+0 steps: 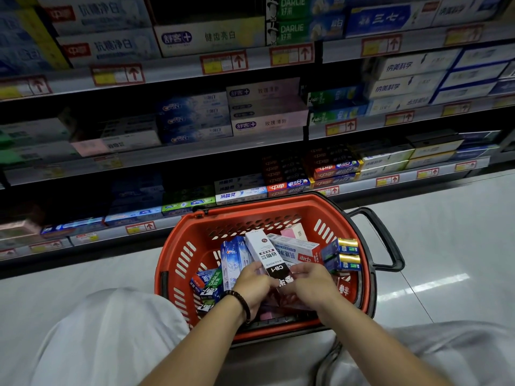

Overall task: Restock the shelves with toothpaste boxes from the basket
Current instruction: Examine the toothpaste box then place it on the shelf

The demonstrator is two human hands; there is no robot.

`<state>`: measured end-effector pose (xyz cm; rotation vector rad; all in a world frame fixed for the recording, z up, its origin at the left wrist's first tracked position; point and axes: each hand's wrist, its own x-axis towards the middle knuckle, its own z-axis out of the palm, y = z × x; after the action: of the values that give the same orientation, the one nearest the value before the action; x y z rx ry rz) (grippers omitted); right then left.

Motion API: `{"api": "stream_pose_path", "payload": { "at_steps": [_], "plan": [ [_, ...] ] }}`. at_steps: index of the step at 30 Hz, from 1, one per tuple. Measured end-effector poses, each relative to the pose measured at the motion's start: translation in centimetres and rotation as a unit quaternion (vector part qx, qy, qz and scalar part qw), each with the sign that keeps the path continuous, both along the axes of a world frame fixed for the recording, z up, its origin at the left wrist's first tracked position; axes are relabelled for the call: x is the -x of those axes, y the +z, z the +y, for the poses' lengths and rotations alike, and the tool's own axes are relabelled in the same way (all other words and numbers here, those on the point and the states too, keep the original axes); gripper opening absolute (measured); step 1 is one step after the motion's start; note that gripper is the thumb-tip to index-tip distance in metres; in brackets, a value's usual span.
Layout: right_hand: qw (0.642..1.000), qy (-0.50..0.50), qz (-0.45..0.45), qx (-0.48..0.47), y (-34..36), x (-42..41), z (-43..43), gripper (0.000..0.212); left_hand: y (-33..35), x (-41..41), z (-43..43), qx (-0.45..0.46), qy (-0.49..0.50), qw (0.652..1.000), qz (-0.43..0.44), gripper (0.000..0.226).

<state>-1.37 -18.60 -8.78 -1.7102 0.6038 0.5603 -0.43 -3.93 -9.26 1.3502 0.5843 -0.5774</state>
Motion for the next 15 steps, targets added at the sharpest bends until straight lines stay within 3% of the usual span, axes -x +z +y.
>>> {"api": "stream_pose_path", "payload": {
  "at_steps": [15],
  "plan": [
    [0.998, 0.001, -0.008, -0.06, 1.2, 0.0, 0.5, 0.035, 1.7, 0.6, 2.0, 0.009, 0.047, 0.998, 0.036, 0.055]
  ]
}}
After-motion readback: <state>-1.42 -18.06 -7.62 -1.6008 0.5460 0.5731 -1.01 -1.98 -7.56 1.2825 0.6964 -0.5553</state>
